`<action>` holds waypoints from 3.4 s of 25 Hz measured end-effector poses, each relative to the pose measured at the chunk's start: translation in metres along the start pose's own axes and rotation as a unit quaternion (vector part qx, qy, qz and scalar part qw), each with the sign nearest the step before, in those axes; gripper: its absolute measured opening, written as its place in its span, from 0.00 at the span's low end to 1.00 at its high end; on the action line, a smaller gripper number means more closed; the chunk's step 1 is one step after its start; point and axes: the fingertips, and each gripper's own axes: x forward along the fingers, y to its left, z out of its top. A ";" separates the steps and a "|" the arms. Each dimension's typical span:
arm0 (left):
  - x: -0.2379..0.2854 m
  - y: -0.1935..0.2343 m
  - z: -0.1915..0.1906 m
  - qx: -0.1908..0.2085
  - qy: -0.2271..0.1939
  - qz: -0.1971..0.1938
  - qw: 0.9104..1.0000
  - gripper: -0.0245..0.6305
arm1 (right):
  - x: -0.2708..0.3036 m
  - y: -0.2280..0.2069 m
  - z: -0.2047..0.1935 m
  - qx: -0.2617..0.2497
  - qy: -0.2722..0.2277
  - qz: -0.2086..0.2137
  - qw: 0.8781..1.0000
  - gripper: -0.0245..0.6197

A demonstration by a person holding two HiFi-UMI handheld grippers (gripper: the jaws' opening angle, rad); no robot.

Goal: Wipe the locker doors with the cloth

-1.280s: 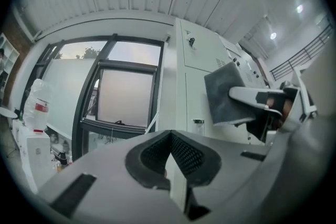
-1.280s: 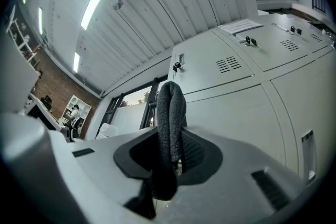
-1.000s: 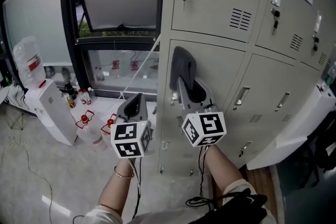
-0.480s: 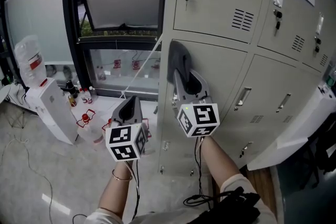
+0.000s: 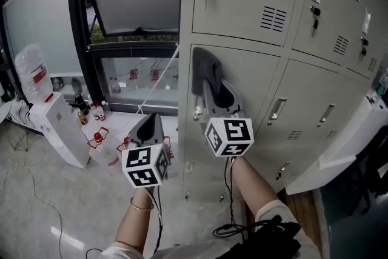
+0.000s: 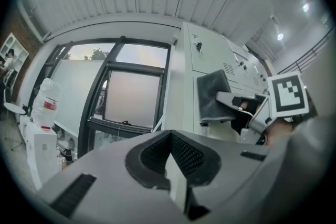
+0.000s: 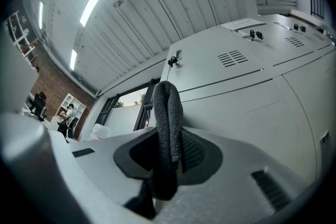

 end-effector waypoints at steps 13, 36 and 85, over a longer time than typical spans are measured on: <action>0.007 -0.042 -0.008 0.003 0.010 -0.022 1.000 0.04 | -0.026 -0.050 0.010 0.020 -0.004 -0.041 0.999 0.15; 0.030 -0.149 -0.023 0.001 0.021 -0.076 0.997 0.04 | -0.089 -0.160 0.021 0.010 0.001 -0.107 0.994 0.15; 0.051 -0.182 -0.039 -0.002 0.031 -0.087 0.996 0.04 | -0.213 -0.393 0.052 -0.021 -0.003 -0.325 0.945 0.15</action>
